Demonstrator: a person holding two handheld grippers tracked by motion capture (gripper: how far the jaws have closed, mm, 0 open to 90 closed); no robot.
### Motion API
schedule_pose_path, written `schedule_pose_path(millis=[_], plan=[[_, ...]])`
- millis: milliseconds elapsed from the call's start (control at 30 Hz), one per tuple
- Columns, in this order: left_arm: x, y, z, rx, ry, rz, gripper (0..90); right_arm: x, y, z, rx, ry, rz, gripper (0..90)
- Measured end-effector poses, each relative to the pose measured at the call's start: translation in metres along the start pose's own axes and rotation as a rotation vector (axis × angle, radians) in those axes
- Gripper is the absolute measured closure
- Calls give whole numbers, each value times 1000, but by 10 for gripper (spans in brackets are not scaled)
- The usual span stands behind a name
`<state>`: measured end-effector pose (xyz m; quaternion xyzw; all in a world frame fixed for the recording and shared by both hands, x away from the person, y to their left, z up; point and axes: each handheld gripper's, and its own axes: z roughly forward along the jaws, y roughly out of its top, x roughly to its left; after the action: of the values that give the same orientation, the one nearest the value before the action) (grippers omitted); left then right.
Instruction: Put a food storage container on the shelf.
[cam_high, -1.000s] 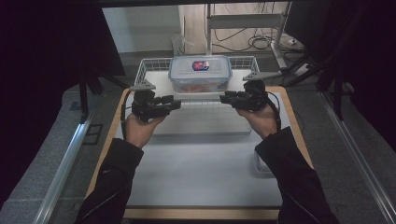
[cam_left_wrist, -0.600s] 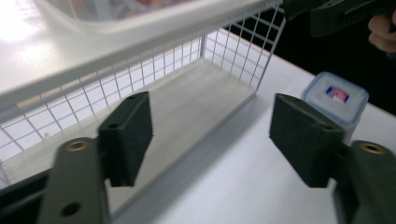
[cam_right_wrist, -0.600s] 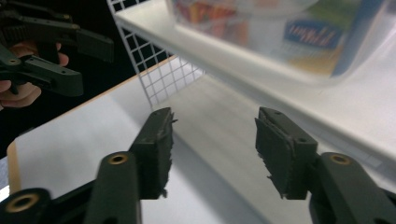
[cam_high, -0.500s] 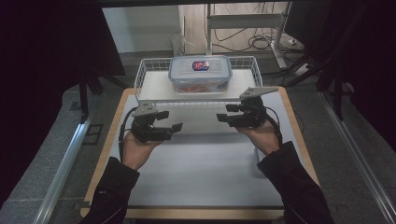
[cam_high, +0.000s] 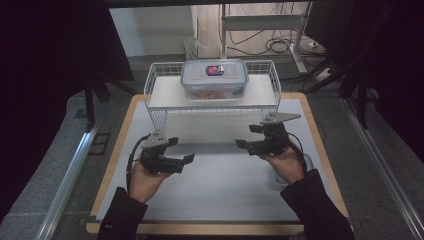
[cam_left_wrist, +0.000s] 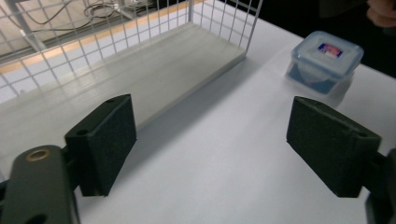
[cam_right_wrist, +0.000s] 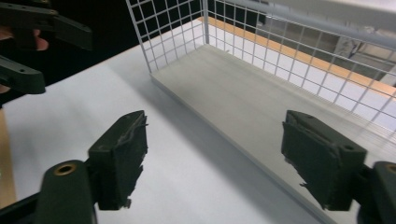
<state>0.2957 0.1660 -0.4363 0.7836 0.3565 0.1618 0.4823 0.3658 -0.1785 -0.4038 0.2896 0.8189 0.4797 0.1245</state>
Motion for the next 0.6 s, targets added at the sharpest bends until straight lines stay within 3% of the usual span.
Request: schedule_pose_path(millis=[133,333,467,600], plan=[[-5,-14,-3,7,25,20,113,4,-10,-1,19,-25,-19,152],[-7,-36,-4,29,25,11,77,8,-29,-3,44,-38,-36,96],[-8,-52,-5,53,59,29,62,10,-46,-4,66,-63,-45,66],[-10,-66,-7,57,88,49,52,12,-61,-6,60,-56,-47,50]])
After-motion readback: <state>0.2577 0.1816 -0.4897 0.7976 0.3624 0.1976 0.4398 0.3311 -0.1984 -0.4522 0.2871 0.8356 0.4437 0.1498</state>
